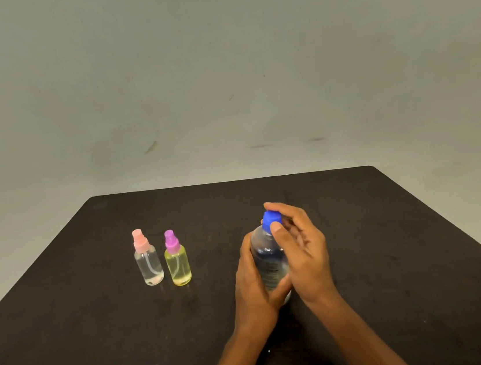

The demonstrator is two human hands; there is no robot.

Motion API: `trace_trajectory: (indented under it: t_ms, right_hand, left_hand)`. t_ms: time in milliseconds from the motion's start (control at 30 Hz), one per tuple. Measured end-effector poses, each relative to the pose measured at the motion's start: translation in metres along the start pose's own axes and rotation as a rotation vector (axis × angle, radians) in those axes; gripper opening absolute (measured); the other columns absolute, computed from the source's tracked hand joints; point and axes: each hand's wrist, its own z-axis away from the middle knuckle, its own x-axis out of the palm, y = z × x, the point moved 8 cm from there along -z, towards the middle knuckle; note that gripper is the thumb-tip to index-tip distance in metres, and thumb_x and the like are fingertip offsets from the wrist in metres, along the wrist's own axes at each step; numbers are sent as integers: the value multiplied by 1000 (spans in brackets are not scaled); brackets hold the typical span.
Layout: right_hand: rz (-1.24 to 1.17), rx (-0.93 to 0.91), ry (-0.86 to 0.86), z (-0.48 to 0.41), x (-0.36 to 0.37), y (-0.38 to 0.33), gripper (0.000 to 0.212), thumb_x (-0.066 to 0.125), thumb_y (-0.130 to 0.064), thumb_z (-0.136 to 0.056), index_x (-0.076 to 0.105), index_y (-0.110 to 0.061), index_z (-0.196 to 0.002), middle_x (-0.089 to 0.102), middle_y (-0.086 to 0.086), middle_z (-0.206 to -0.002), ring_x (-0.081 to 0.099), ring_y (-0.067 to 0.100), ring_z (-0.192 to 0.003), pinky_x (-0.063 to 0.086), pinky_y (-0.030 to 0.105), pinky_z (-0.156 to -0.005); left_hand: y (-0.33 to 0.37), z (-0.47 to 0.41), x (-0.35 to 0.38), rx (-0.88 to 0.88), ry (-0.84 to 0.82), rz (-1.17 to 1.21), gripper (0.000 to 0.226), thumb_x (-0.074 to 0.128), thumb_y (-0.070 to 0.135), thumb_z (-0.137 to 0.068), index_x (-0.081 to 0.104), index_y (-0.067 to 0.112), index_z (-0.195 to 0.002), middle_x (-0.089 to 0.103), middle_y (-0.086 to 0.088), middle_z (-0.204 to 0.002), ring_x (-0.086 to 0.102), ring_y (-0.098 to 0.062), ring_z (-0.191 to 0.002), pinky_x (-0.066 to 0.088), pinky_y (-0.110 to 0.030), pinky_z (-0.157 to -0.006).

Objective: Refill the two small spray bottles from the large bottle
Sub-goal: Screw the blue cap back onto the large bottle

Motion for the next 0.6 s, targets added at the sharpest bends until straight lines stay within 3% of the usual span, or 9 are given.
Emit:
trace_trajectory:
  t_ms: [167,400,500,600]
  right_hand:
    - [-9,-12,29,0,-1,-1,23,66,-17,-82,61,-17,-105,66,2,-101,66,22,-97,54,31,-82]
    - [208,-50,168,1,-2,-2,34,80,-25,-74,53,-33,-94,60,-9,-93,62,13,-89,52,19,-74]
    - [248,-46,174,1,-1,-2,35,80,-30,-74,51,-35,-94,59,-9,-95,61,13,-89,54,23,-74]
    - [214,-49,116,3,1,-2,35,72,-36,-79,52,-35,-107,59,-7,-105,61,16,-99,53,29,-81]
  left_hand:
    - [-1,0,0,-6,-9,1,74,73,26,-71,35,55,-128,58,18,-119,62,-11,-106,50,-19,-81]
    - [-6,2,3,-41,-39,-31,78,72,33,-70,29,59,-129,59,17,-116,62,-10,-104,54,-27,-82]
    - [-9,2,3,-58,-42,-50,80,72,37,-70,25,62,-129,58,17,-117,62,-8,-104,55,-29,-82]
    - [-8,2,3,-52,-41,-51,78,72,35,-70,27,59,-129,59,15,-117,62,-10,-104,54,-29,-81]
